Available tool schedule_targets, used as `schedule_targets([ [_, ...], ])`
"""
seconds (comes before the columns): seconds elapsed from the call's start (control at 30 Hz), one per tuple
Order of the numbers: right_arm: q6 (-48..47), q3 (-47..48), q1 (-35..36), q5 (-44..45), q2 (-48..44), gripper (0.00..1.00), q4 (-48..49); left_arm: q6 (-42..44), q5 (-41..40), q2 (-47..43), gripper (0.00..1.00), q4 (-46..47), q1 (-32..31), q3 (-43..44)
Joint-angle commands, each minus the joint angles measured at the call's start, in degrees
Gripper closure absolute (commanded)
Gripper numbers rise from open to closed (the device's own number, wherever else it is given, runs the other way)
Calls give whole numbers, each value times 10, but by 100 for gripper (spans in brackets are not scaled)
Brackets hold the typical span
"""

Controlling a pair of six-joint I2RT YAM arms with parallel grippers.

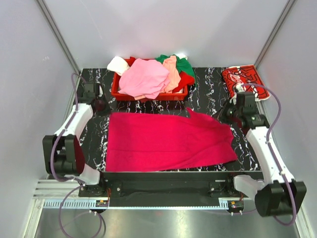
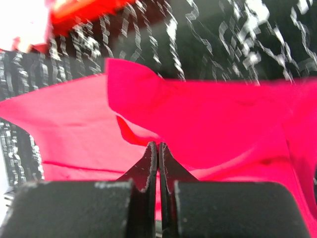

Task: Fold and stack the t-shirts
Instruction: Fold the tshirt

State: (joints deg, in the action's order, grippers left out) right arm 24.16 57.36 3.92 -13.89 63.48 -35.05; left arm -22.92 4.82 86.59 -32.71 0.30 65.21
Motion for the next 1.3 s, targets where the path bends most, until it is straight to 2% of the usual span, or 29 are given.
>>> schedule_targets([
  [0.0, 19, -36, -1, 40, -72, 100, -2, 1, 7, -44, 100, 11, 0, -33],
  [0.3, 77, -86, -1, 160, -201, 100, -45, 5, -3, -135, 100, -14, 0, -83],
  [0.63, 214, -173, -2, 240, -256, 100, -79, 9, -21, -219, 100, -75, 0, -129],
  [0.7, 243, -184, -1, 250, -262, 94, -107, 9, -25, -231, 95, -105, 0, -134],
  [0.73, 258, -188, -1, 260, -267, 85, -114, 7, -25, -236, 92, -114, 0, -140],
  [0.77, 265, -188, -1, 265, -269, 57, -123, 3, -31, -242, 87, -121, 0, -141],
  [0.83, 303, -171, -1, 312, -281, 24, -154, 0, -39, -265, 67, -150, 0, -126],
  [0.87, 319, -167, -1, 320, -284, 6, -168, -5, -45, -273, 53, -161, 0, -118],
  [0.9, 319, -167, -2, 322, -295, 2, -165, -12, -47, -289, 30, -176, 1, -112],
  [0.93, 319, -168, -1, 317, -300, 0, -164, -13, -46, -296, 25, -178, 0, -105],
  [1.0, 318, -179, -1, 300, -307, 0, -151, -19, -46, -313, 24, -177, 0, -100],
  [1.1, 334, -211, -1, 228, -295, 0, -126, -26, -32, -310, 24, -136, 1, -108],
  [1.13, 341, -225, -1, 187, -289, 0, -114, -28, -3, -303, 25, -120, 0, -113],
  [1.27, 357, -284, -1, 142, -195, 0, -34, -56, 13, -205, 31, -64, -34, -128],
])
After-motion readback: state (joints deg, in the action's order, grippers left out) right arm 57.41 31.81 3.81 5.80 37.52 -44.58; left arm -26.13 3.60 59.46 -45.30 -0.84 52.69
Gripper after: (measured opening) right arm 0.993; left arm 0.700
